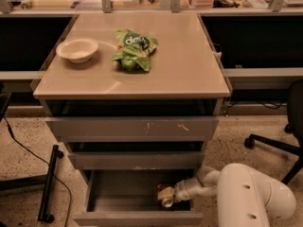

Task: Place coke can into bottom drawer

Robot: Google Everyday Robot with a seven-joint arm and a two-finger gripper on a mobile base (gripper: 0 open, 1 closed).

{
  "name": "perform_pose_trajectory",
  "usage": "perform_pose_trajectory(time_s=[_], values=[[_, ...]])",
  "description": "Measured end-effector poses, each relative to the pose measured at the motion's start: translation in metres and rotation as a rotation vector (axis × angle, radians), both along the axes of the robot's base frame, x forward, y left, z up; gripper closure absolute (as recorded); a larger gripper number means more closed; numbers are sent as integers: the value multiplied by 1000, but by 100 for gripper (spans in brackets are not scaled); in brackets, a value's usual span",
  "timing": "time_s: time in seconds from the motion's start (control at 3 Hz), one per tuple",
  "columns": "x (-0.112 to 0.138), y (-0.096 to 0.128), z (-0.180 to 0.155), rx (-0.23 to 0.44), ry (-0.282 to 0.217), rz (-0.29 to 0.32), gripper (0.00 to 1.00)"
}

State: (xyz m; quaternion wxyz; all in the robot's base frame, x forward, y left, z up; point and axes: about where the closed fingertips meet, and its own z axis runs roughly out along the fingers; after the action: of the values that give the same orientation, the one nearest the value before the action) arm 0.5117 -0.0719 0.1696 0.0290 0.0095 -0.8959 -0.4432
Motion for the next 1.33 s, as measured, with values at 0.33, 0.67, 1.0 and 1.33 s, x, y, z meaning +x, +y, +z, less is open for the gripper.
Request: perform_pose_trajectory(time_s=[0.33, 0.67, 1.0, 1.33], values=[[0, 0, 0, 0, 0, 0, 59], [0, 0, 0, 0, 0, 0, 36], [0, 0, 0, 0, 0, 0, 13], [0, 0, 0, 0, 0, 0, 0]])
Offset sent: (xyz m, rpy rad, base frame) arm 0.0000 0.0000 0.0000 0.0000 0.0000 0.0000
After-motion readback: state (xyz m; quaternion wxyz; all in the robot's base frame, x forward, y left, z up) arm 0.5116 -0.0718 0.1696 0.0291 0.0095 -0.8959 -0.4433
